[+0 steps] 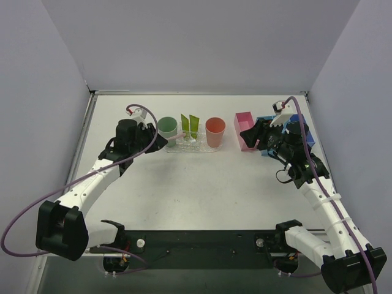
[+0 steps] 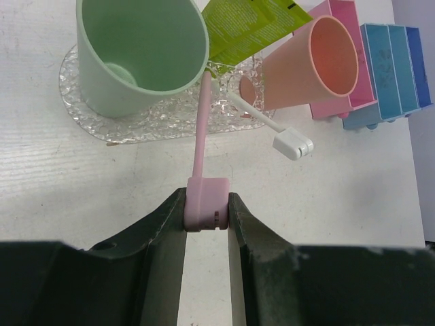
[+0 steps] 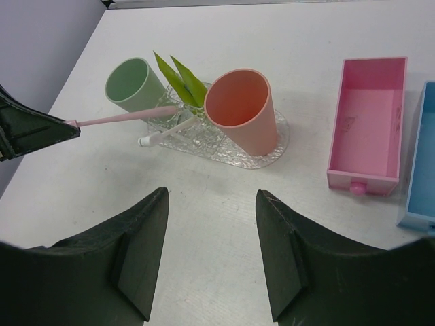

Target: Prepare toiletry sets of a toothbrush and toothpaste on the tray

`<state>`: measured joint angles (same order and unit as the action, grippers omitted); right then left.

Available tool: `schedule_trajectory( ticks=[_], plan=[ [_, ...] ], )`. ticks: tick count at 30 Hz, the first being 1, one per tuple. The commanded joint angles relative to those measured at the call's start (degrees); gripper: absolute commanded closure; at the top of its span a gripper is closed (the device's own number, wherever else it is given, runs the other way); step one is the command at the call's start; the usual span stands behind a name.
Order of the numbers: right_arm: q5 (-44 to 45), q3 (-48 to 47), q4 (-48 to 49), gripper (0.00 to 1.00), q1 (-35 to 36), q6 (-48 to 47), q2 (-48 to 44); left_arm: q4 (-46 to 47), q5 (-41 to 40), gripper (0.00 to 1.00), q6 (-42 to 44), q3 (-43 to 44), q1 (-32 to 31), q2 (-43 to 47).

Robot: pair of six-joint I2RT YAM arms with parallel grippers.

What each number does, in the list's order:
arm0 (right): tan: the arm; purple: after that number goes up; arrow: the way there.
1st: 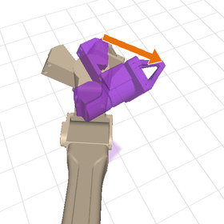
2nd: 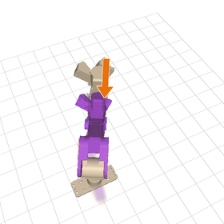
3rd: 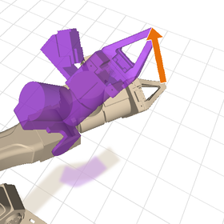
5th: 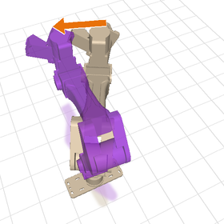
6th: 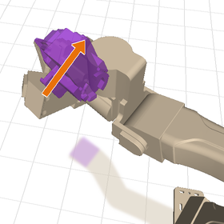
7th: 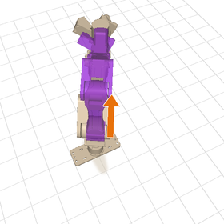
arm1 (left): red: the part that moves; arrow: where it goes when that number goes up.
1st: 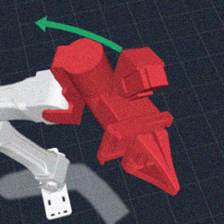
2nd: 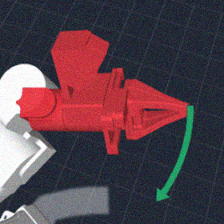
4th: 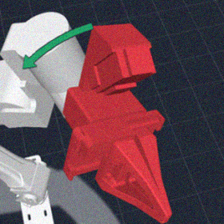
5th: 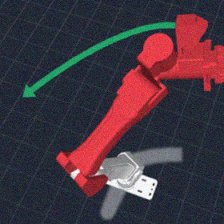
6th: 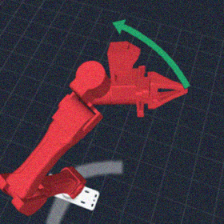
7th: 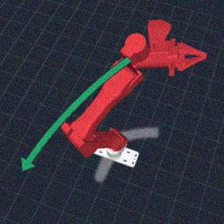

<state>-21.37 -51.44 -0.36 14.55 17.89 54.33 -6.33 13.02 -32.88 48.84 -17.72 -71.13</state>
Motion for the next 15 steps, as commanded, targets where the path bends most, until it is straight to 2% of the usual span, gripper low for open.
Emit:
schedule_trajectory(
  ticks=[1,15],
  plan=[
    [0.4,-0.7,1.6,0.50,-0.7,-0.8,0.1,1.3,-2.2,1.00,2.2,4.2,-1.4,-1.2],
    [0.4,-0.2,1.6,0.50,-1.1,-1.3,1.3,0.4,-3.3,1.00,3.1,6.6,-2.2,-5.1]
  ],
)
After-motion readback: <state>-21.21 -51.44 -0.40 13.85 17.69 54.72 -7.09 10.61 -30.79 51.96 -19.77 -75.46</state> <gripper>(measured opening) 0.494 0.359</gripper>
